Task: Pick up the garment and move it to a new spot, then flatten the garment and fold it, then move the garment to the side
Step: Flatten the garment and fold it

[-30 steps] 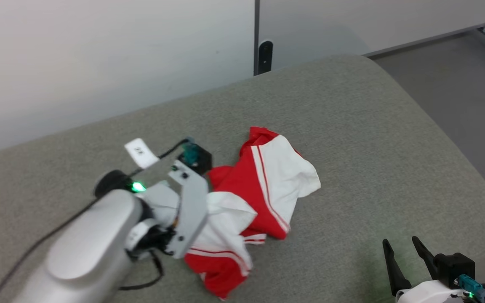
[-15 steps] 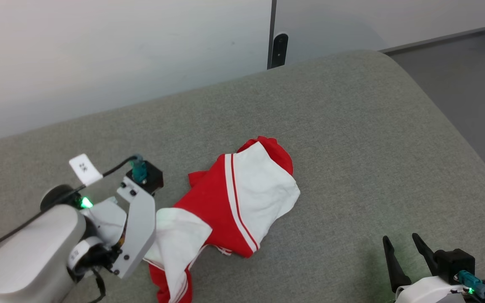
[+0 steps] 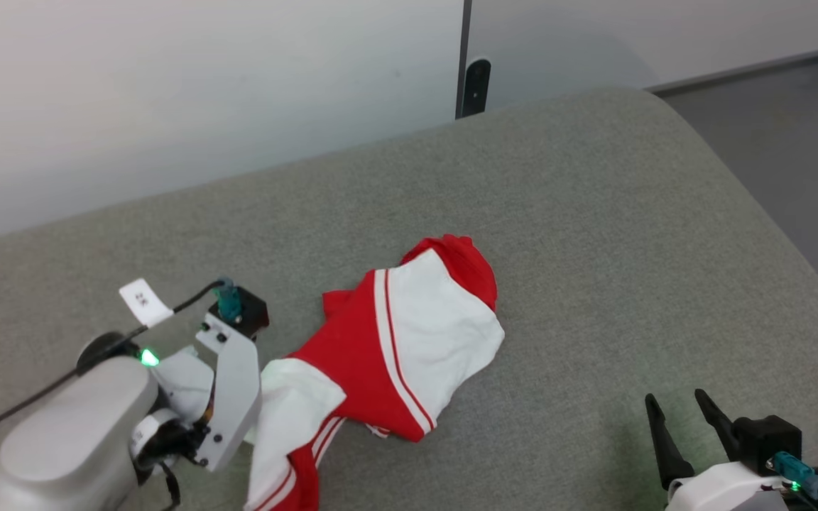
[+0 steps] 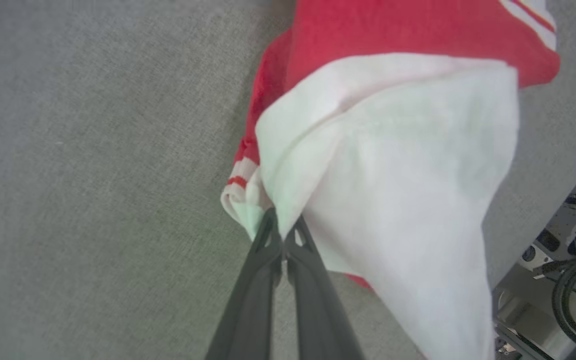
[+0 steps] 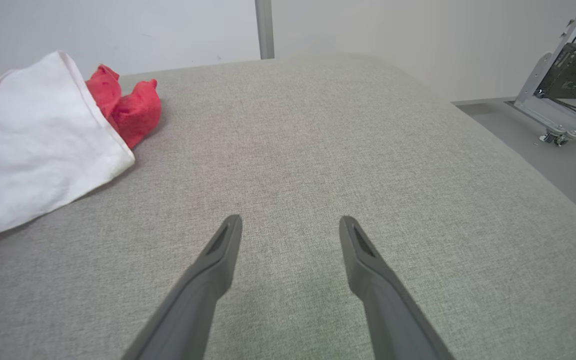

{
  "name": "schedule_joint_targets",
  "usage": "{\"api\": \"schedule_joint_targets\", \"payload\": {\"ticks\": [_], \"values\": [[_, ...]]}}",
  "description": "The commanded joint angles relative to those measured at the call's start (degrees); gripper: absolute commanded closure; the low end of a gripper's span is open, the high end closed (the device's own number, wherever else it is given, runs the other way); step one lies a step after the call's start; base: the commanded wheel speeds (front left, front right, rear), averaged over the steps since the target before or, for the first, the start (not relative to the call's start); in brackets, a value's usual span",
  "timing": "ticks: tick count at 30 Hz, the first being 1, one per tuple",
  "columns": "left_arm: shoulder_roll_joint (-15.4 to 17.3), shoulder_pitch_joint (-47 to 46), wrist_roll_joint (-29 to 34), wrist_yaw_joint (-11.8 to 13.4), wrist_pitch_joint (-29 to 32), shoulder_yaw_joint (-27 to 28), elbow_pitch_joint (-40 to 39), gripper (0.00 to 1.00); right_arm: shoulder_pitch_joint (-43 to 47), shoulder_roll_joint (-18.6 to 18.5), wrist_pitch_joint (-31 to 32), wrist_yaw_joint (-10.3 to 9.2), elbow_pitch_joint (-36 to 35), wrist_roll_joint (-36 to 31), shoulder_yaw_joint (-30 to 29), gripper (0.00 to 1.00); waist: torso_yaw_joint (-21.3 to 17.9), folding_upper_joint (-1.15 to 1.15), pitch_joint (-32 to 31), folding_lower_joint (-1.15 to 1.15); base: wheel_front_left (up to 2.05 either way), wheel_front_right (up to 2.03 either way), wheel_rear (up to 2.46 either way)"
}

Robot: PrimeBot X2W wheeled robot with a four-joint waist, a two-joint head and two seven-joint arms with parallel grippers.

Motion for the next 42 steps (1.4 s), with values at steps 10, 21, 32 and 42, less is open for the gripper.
{"api": "schedule_joint_targets", "payload": {"ticks": [10,21,32,42], "values": [[-0.9,-2.0,-1.0,0.3,-3.5,-0.3,-0.2,0.0,4.0,-0.8,-0.7,-0.06,-3.4,-0.9,-1.2,0.0,3.0,0.0,-4.3,0.0,0.0,0.0,0.0],[-5.1,-1.5,-2.1,2.4,-4.5,-0.6,-5.9,0.0,9.1,0.3,-1.2,-0.06,-16.5,-5.8,-2.6,0.0,9.4,0.0,-6.2,0.0,0.0,0.0,0.0],[-8.7,-1.0,-2.1,4.8,-3.0,-2.1,-6.6,0.0,12.4,2.4,-1.2,-0.06,-24.0,-8.5,-2.5,0.0,12.3,0.0,-6.9,0.0,0.0,0.0,0.0],[-9.1,-1.3,-0.8,5.2,0.8,-5.3,-1.3,0.0,11.3,2.7,-1.2,-0.06,-22.5,-8.2,-1.5,0.0,8.8,0.0,-5.5,0.0,0.0,0.0,0.0]]}}
